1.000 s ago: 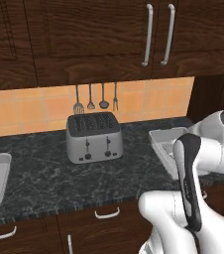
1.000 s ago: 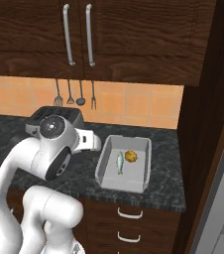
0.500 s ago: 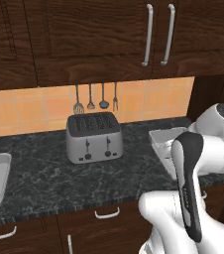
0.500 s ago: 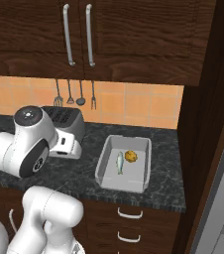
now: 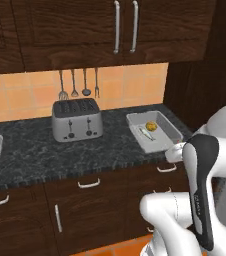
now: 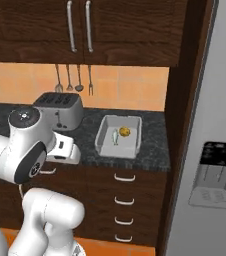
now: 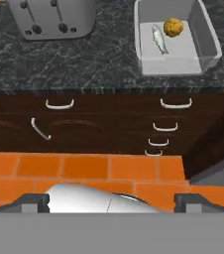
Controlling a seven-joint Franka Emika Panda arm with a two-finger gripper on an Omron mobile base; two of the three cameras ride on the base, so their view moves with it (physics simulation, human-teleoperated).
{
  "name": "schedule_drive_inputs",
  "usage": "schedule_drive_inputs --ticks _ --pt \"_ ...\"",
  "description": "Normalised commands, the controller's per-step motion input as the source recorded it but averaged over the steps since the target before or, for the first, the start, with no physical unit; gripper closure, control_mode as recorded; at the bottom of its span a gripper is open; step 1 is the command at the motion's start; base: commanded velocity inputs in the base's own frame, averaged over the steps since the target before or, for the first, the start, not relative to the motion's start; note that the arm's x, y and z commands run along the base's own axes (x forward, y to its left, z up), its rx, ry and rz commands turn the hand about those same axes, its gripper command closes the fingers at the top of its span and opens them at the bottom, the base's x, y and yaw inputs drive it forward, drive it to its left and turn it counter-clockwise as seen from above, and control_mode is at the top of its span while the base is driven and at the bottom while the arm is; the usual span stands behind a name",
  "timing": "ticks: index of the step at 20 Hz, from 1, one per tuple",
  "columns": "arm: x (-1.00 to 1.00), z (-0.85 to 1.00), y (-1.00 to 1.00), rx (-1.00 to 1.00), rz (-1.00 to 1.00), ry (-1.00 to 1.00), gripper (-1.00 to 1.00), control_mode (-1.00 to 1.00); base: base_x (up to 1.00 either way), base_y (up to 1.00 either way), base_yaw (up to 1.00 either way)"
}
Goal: Place one squash and one fish in each tupperware on the nearby counter, to pack two identical lunches.
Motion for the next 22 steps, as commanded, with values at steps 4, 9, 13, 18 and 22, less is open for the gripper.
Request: schedule_drive_inputs --ticks 4,9,13,18,22 --pt "0.0 0.0 0.0 0.0 0.0 0.0 -1.0 1.0 -0.28 -1.0 -0.01" --pt "0.0 0.0 0.0 0.0 0.0 0.0 -1.0 1.0 -0.11 -1.0 0.0" --pt "0.0 0.0 0.0 0.0 0.0 0.0 -1.0 1.0 -0.16 -1.0 0.0" --pt "0.0 0.0 0.0 0.0 0.0 0.0 -1.0 1.0 -0.19 -1.0 0.0" --pt "0.0 0.0 0.0 0.0 0.0 0.0 -1.0 1.0 -0.18 -1.0 0.0"
